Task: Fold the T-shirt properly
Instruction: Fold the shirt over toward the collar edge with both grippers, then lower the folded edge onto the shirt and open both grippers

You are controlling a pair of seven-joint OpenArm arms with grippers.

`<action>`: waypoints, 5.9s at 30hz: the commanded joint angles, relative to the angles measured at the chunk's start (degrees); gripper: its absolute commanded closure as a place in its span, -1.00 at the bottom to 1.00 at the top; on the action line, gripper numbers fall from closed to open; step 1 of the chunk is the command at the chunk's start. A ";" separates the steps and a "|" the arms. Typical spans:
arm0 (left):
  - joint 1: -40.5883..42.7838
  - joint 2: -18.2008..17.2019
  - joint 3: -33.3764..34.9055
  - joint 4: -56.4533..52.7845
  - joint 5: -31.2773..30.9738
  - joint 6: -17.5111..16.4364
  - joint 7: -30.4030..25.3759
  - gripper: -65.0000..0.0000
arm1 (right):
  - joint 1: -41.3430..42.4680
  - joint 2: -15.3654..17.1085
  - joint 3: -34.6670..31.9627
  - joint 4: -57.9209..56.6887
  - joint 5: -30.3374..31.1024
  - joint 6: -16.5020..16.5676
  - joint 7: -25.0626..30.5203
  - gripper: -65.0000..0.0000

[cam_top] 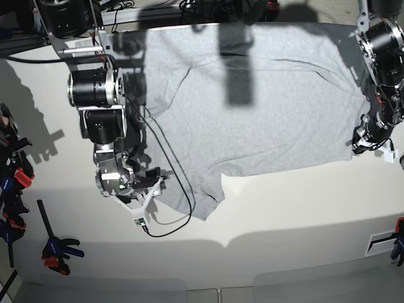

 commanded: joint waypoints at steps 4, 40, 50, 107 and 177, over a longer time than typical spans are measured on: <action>-0.94 -0.96 -0.04 0.48 0.35 0.17 0.24 1.00 | 0.83 0.13 -0.11 0.04 1.97 2.05 -2.54 1.00; 6.95 -1.44 -0.04 29.75 -0.09 0.24 8.39 1.00 | -7.82 0.20 0.07 42.66 10.62 4.46 -20.98 1.00; 23.12 -1.42 -0.04 55.58 -0.70 7.63 10.78 1.00 | -24.41 0.20 6.95 65.42 13.70 4.33 -24.04 1.00; 61.00 8.44 -12.46 85.99 5.57 20.17 16.76 1.00 | -62.12 1.55 24.61 96.39 18.86 6.23 -33.27 1.00; 29.55 -2.71 -4.90 55.54 6.84 14.34 21.00 -0.37 | -43.01 1.57 13.03 81.40 13.55 7.19 -21.09 0.27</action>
